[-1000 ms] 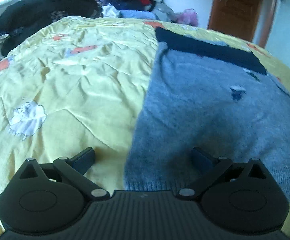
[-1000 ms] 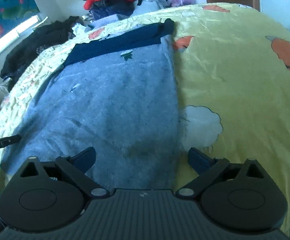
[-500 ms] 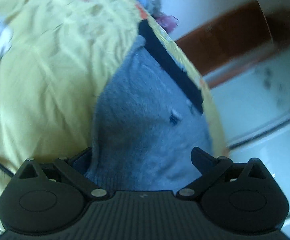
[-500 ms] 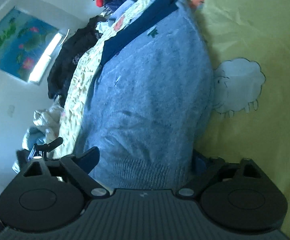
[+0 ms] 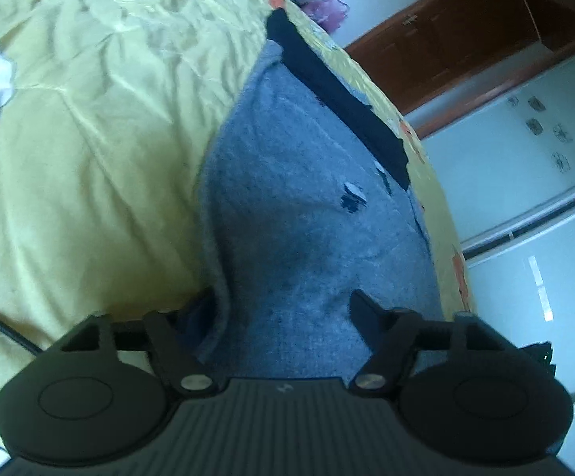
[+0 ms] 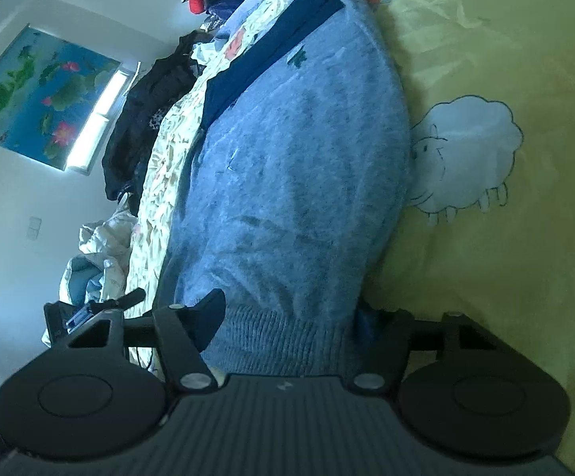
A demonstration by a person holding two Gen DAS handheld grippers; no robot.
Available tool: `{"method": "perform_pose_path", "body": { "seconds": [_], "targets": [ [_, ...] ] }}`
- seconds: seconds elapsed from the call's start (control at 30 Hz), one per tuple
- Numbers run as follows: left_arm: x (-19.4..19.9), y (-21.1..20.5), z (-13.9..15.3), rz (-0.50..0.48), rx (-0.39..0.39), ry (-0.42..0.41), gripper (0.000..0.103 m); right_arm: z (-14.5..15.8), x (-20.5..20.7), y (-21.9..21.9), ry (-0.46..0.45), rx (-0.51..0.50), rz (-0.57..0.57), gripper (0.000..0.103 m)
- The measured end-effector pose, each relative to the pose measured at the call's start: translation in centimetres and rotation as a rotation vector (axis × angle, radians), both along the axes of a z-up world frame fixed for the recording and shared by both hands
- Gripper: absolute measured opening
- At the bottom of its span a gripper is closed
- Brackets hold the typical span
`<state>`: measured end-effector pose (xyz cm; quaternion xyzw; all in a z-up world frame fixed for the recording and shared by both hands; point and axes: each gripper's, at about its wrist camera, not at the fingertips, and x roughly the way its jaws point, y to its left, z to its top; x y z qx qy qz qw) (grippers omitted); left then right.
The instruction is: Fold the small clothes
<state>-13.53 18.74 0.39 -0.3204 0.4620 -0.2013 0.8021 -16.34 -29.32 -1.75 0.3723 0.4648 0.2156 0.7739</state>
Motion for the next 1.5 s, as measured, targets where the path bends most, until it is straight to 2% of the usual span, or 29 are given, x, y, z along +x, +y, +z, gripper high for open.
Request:
{"method": "perform_pose_path", "body": {
  "seconds": [0.03, 0.07, 0.13, 0.23, 0.37, 0.5, 0.6, 0.67, 0.77, 0.83, 0.87, 0.9, 0.93, 0.97, 1.03, 1.2, 1.37, 1.5],
  "targets": [
    [-0.1, 0.3, -0.2, 0.008, -0.003, 0.006, 0.057, -0.2, 0.1, -0.1, 0.005, 0.004, -0.005, 0.059],
    [-0.1, 0.5, -0.3, 0.013, -0.005, 0.010, 0.055, -0.3, 0.2, -0.3, 0.012, 0.007, -0.010, 0.053],
    [-0.1, 0.9, -0.3, 0.012, -0.004, 0.012, 0.053, -0.6, 0.1, -0.7, 0.025, 0.015, -0.018, 0.049],
    [-0.2, 1.0, -0.2, 0.004, -0.005, 0.014, 0.050, -0.9, 0.0, -1.1, 0.034, 0.037, -0.019, 0.049],
    [-0.3, 0.2, -1.0, -0.104, -0.136, 0.032, 0.051, -1.1, 0.1, -1.2, 0.039, 0.056, -0.012, 0.050],
    [-0.5, 0.8, -1.2, -0.082, -0.153, 0.037, 0.051, -1.2, 0.1, -1.1, 0.053, 0.076, 0.002, 0.051],
    [-0.3, 2.0, -1.0, -0.035, -0.123, 0.035, 0.050, -1.1, 0.0, -1.0, 0.055, 0.076, 0.010, 0.051],
    [-0.2, 2.0, -1.2, -0.048, -0.105, 0.058, 0.050, -1.2, 0.1, -1.0, 0.059, 0.084, 0.008, 0.052],
    [-0.1, 1.5, -0.9, -0.070, -0.076, 0.044, 0.048, -1.2, 0.2, -1.0, 0.063, 0.090, 0.005, 0.052],
    [-0.1, 1.4, -0.8, -0.073, -0.045, 0.044, 0.020, -1.3, 0.2, -0.9, 0.061, 0.089, -0.002, 0.048],
    [0.0, 1.2, -1.0, -0.075, -0.027, 0.053, 0.017, -1.4, 0.1, -1.0, 0.062, 0.083, -0.006, 0.038],
    [0.0, 1.1, -1.0, -0.081, -0.010, 0.057, 0.015, -1.6, 0.1, -1.0, 0.071, 0.074, -0.008, 0.032],
    [-0.1, 0.8, -1.0, -0.096, 0.009, 0.054, 0.011, -1.9, 0.1, -1.0, 0.082, 0.065, -0.014, 0.020],
    [-0.1, 0.6, -0.9, -0.110, 0.028, 0.047, 0.009, -2.2, 0.0, -1.1, 0.087, 0.067, -0.021, 0.020],
    [-0.1, 0.1, -0.4, -0.125, 0.058, 0.017, 0.006, -2.1, -0.2, -1.1, 0.067, 0.075, -0.021, 0.019],
    [0.1, -0.3, 2.9, -0.161, 0.012, -0.145, 0.006, -0.4, -0.1, -1.2, -0.031, 0.126, -0.002, 0.018],
    [3.0, 0.0, 5.1, -0.128, -0.062, -0.234, 0.006, 2.2, 2.5, -2.8, -0.163, 0.207, -0.047, 0.018],
    [7.0, -0.2, 6.0, -0.039, -0.134, -0.273, 0.006, 3.7, 6.3, -4.2, -0.262, 0.271, -0.100, 0.018]
  ]
}}
